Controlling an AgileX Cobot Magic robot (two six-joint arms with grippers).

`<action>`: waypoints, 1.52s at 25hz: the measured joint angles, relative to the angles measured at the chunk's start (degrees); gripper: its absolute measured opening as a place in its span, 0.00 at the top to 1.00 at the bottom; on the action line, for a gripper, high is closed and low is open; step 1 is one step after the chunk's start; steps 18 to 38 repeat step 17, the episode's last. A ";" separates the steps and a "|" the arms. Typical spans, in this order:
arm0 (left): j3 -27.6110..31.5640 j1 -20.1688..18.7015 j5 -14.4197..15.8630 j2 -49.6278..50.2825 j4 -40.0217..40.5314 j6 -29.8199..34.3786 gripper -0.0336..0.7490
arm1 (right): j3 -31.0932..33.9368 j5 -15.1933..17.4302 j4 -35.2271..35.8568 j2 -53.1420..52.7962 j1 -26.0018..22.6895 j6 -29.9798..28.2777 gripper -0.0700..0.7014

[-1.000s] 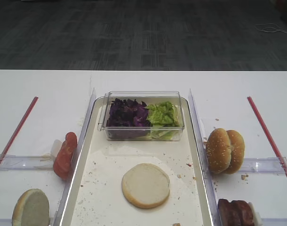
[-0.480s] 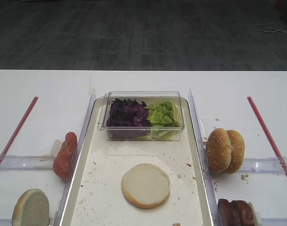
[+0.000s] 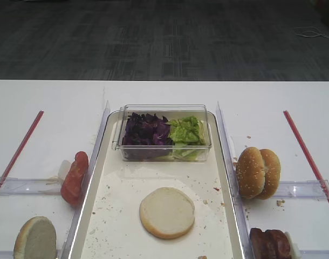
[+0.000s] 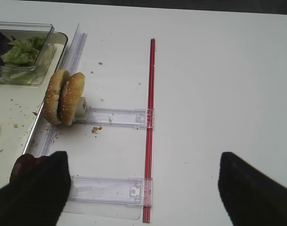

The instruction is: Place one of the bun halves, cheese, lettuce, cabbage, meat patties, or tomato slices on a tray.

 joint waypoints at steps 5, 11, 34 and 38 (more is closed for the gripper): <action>0.00 0.00 0.00 0.00 0.00 0.00 0.36 | 0.00 0.00 0.00 0.00 0.00 0.00 0.05; 0.00 0.00 0.00 0.00 0.00 0.00 0.36 | 0.00 0.00 0.00 0.00 0.00 0.00 0.05; 0.00 0.00 -0.11 0.00 0.00 -0.03 0.36 | 0.00 0.00 0.00 0.00 0.00 -0.10 0.05; 0.00 0.00 -0.11 0.00 0.00 -0.03 0.36 | 0.00 0.00 0.00 0.00 0.00 -0.10 0.05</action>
